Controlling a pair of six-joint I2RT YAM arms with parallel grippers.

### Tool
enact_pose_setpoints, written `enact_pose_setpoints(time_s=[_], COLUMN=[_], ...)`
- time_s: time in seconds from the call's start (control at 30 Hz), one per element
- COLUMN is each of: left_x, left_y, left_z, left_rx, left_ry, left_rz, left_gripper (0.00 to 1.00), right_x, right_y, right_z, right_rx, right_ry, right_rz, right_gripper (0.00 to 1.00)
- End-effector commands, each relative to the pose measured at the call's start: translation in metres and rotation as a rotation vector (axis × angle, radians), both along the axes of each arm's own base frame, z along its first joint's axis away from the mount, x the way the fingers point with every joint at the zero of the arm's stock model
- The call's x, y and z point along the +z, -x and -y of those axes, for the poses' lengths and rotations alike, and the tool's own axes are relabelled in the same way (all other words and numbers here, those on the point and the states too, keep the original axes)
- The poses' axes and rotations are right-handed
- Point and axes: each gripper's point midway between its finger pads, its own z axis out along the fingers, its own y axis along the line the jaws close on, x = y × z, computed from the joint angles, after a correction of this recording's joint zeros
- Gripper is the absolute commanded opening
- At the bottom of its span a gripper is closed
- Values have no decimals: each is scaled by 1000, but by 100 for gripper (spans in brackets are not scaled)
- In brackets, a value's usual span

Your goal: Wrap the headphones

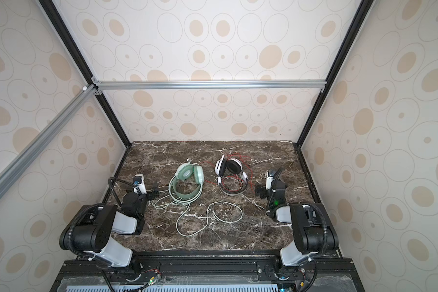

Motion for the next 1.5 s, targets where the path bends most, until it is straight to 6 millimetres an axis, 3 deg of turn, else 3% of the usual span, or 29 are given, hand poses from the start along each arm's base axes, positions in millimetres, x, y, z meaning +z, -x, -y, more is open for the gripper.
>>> enact_pose_setpoints(time_s=[0.0,1.07,1.17,1.23,1.3,1.33,1.4,1.43,1.47], left_x=[9,10,32,56,71,84,107,115,122], left_y=[-4,-3,20,37,43,47,57,57,53], left_z=[1,1,-10,-14,-15,-5,18,28,40], left_rx=[2,3,104,177,193,138,6,-44,-88], left_ry=[-13,-13,-17,14,181,254,376,436,468], left_rz=[27,35,120,150,156,200,308,326,317], left_gripper=[98,98,98,98,98,98,98,98,98], right_x=[7,6,15,38,63,78,80,80,85], right_y=[1,-3,-2,8,15,20,46,51,43], right_z=[-7,-1,1,7,19,38,74,77,66], right_rx=[40,3,-13,-69,-164,-319,-677,-712,-609], right_ry=[10,-1,9,27,-27,-107,-336,-389,-407], right_rz=[28,16,59,79,42,60,49,40,33], right_gripper=[100,100,100,100,100,100,100,100,100])
